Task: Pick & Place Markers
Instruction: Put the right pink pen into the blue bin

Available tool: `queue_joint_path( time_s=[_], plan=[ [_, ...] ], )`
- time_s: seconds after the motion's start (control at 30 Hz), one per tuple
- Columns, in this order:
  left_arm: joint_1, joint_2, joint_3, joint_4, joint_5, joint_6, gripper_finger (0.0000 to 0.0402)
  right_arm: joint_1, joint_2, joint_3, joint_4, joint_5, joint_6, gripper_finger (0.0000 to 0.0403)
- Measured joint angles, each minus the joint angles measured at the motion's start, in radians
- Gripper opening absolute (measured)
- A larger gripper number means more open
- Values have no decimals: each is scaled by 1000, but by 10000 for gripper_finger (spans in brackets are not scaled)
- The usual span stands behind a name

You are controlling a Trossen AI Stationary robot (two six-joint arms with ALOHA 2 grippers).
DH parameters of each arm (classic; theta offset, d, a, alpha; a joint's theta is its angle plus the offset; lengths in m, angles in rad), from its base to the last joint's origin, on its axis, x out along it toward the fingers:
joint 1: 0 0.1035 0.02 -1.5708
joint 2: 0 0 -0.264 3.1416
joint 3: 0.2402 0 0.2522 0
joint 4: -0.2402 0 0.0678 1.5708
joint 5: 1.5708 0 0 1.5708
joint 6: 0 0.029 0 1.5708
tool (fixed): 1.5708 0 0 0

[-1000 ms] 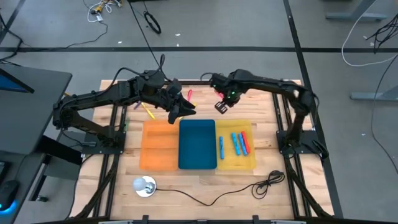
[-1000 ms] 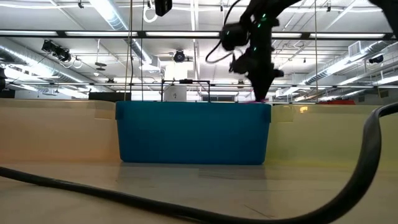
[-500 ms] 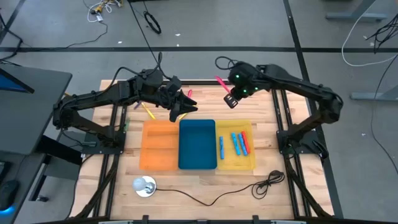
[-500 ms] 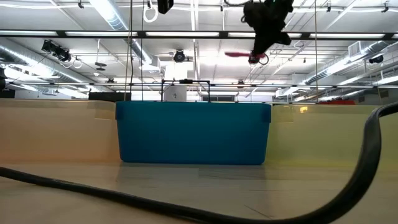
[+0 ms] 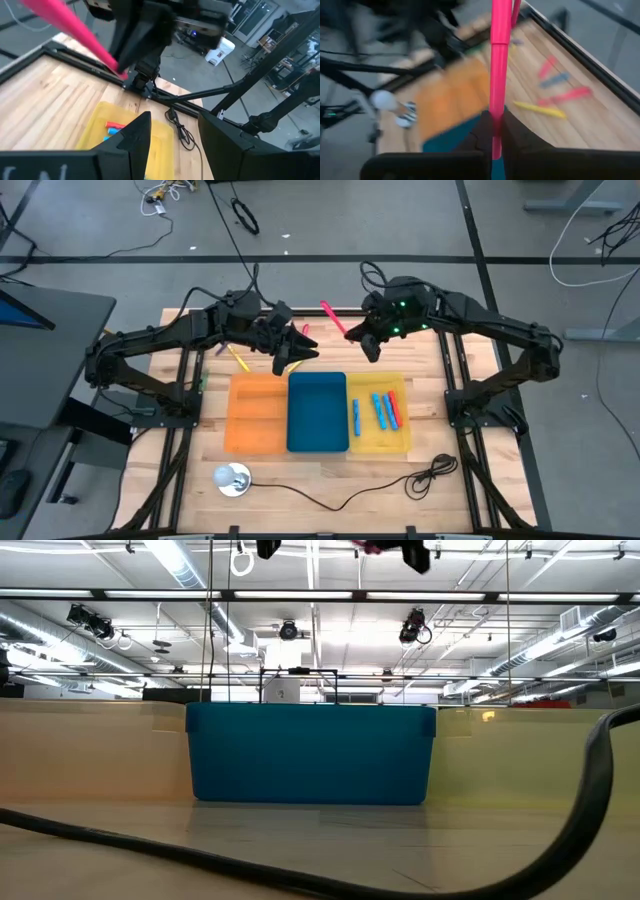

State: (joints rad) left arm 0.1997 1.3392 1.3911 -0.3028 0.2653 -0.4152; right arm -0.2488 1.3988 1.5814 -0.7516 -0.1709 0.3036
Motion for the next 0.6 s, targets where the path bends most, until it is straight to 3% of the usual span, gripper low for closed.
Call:
queue_joint_path(
  time_s=[0.37,0.6],
  plan=[
    [0,0,0,112,0,86,172,90,-11,0,283,-136,-88,8],
    [-1,0,0,297,31,87,172,119,-11,0,411,-136,-138,8]
  ],
)
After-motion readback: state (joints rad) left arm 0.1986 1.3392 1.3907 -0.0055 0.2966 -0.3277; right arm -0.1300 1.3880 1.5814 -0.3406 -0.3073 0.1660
